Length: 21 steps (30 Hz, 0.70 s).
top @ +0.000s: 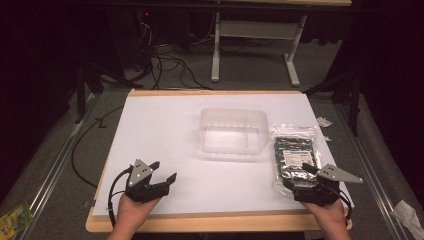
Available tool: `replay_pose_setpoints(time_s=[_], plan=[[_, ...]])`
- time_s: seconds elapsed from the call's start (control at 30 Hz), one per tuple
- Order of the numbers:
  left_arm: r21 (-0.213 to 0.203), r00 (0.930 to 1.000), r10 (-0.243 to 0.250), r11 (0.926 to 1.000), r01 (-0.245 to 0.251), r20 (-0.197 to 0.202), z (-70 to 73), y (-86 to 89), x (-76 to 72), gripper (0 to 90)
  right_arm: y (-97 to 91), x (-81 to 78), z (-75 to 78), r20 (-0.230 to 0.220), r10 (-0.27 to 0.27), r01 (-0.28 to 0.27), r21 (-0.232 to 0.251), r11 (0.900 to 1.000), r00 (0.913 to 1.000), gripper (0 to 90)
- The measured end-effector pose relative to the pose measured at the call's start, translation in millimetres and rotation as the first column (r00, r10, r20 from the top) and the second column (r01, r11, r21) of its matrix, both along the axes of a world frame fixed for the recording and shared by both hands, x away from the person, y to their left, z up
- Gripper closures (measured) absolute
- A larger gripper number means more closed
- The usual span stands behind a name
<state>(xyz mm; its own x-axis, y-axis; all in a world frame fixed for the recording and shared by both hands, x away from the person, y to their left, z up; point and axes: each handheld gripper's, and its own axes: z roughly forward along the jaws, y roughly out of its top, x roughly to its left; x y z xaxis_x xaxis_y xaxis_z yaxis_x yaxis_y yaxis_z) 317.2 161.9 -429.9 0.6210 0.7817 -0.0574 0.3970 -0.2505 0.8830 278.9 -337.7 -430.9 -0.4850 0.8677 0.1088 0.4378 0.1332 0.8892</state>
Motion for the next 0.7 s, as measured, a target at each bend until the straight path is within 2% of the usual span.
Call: replay_pose_setpoints(time_s=[0.17, 0.37, 0.4, 0.47, 0.53, 0.6, 0.67, 0.7], plan=[[0.005, 0.9999, -0.011, 0.9999, 0.011, -0.003, -0.4, -1.0, 0.2, 29.0, -2.3, 0.0, -1.6, -0.005, -0.009, 0.009, -0.007, 0.9999, 1.0000, 6.9], [-0.010, 1.0000, -0.003, 0.9999, 0.003, 0.000, 0.4, 2.5, -0.7, 30.8, -16.5, 1.5, -4.0, -0.016, -0.047, 0.047, -0.007, 0.9989, 0.9988, 10.4], [-0.009, 1.0000, -0.003, 1.0000, 0.003, -0.003, 0.0, 3.2, 0.1, 30.8, -20.5, 1.6, -4.5, -0.018, -0.056, 0.056, -0.005, 0.9984, 0.9982, 13.2], [-0.010, 1.0000, -0.004, 0.9999, 0.004, 0.003, 0.2, 3.8, -0.5, 35.9, -38.6, -1.2, -4.1, -0.011, -0.113, 0.113, -0.014, 0.9935, 0.9936, 29.4], [-0.009, 0.9998, -0.003, 1.0000, 0.004, 0.017, 1.2, 4.3, -2.1, 43.0, -54.1, -4.9, -4.9, -0.001, -0.166, 0.165, -0.050, 0.9850, 0.9862, 55.4], [-0.014, 0.9995, 0.004, 0.9999, -0.004, 0.030, 2.3, 4.2, -3.0, 50.7, -70.0, -8.1, -7.6, -0.006, -0.233, 0.232, -0.090, 0.9685, 0.9724, 78.1], [-0.016, 0.9990, 0.007, 0.9998, -0.007, 0.043, 3.5, 4.0, -3.9, 55.8, -85.9, -10.8, -11.7, -0.035, -0.300, 0.294, -0.110, 0.9493, 0.9534, 90.0], [-0.018, 0.9989, 0.006, 0.9998, -0.005, 0.046, 4.0, 3.9, -4.3, 56.5, -93.5, -11.8, -14.1, -0.046, -0.326, 0.318, -0.121, 0.9403, 0.9444, 90.0]])
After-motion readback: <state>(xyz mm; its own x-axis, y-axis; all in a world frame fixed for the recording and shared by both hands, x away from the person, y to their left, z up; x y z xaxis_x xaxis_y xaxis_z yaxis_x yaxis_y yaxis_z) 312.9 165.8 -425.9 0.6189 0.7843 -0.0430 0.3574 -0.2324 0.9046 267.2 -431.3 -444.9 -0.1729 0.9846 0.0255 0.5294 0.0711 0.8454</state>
